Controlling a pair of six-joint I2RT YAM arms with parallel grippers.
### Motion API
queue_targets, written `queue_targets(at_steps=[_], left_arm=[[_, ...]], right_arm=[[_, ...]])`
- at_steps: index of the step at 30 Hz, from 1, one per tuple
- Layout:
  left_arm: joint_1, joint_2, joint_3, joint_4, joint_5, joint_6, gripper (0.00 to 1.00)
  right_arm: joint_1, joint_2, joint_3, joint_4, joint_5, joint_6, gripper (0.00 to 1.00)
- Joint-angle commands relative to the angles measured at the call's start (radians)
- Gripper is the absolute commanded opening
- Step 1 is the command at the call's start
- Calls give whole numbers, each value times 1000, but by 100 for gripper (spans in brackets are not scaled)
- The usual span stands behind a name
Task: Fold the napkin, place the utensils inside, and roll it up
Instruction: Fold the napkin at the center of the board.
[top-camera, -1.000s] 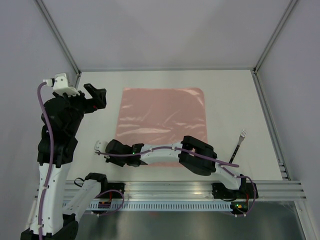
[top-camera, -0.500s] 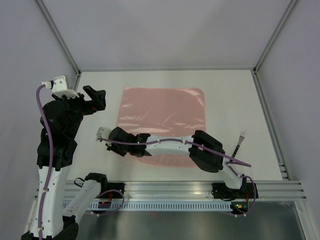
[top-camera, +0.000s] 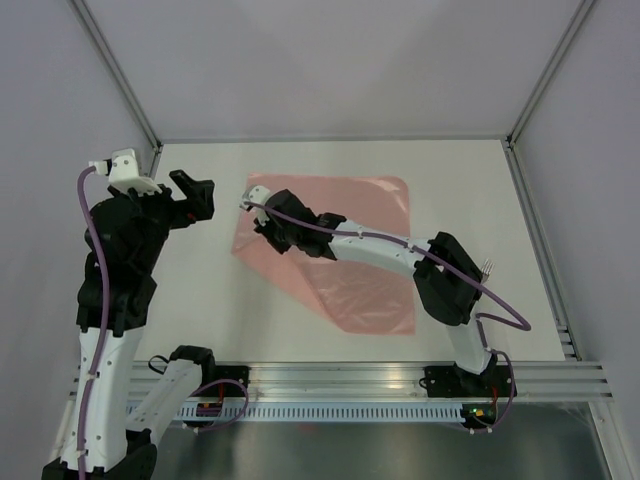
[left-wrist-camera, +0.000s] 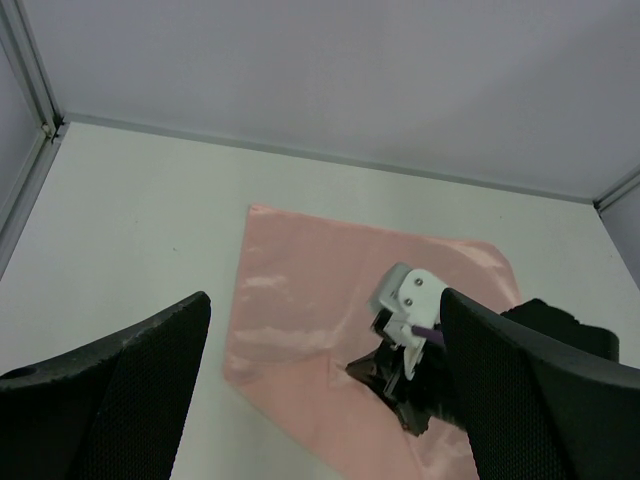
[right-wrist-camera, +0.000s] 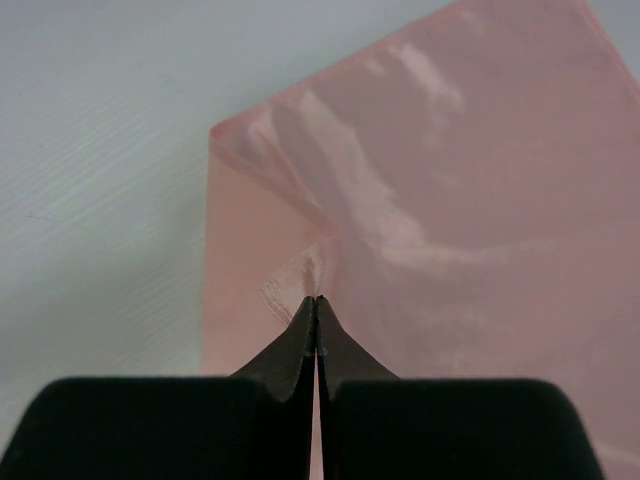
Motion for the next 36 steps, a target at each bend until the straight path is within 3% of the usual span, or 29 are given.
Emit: queue_targets(at_steps=[1, 19, 36], left_arm=[[6, 13, -13, 33, 37, 16, 100], [6, 64, -44, 91, 104, -4, 100], [4, 91, -47, 105, 123, -8, 100]], right_arm=[[-70, -73, -49, -30, -1, -16, 0], [-366, -145, -203, 14, 18, -76, 0], [-517, -139, -227, 79, 18, -102, 0]])
